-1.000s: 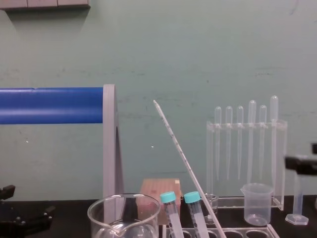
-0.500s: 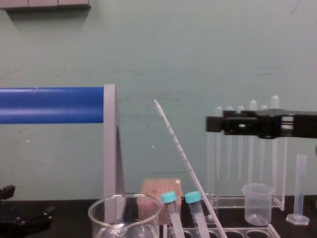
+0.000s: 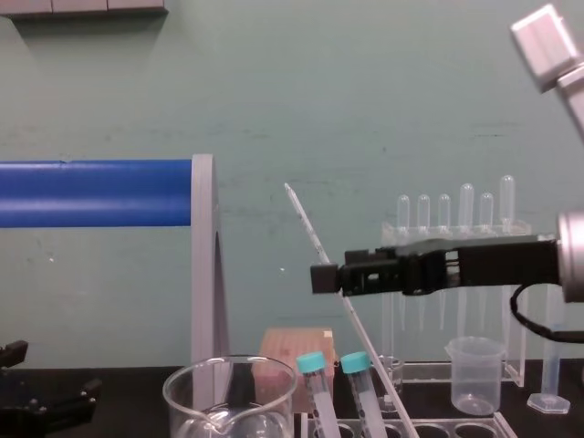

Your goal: Hold the thermometer with one hand and immerse one end into the beaker, then reinsert it into the test tube rack.

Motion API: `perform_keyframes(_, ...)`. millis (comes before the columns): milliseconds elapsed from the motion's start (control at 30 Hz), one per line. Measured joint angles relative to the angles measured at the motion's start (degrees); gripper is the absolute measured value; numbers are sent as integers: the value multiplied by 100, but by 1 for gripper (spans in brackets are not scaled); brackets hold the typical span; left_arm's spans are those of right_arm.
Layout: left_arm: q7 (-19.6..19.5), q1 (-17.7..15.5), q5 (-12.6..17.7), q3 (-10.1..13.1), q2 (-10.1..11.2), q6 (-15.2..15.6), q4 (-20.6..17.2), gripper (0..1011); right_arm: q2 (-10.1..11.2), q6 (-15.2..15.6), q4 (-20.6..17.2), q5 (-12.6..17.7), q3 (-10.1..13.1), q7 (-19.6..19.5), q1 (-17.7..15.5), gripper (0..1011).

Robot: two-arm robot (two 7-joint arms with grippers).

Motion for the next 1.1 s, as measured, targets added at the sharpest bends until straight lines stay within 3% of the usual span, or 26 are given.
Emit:
perform_keyframes(300,0,0,0,0,0,0,0,1008,-142,34,246,-85,-201,-147,182,1003)
perform_keyframes(700,0,0,0,0,0,0,0,1008,-144,7,244,-100,-208,-172,185,995)
perform_keyframes(833,0,0,0,0,0,0,0,1008,-143,8,241,-99,-204,-172,183,927)
perform_keyframes(1100,0,0,0,0,0,0,0,1008,-138,11,236,-95,-199,-166,178,697)
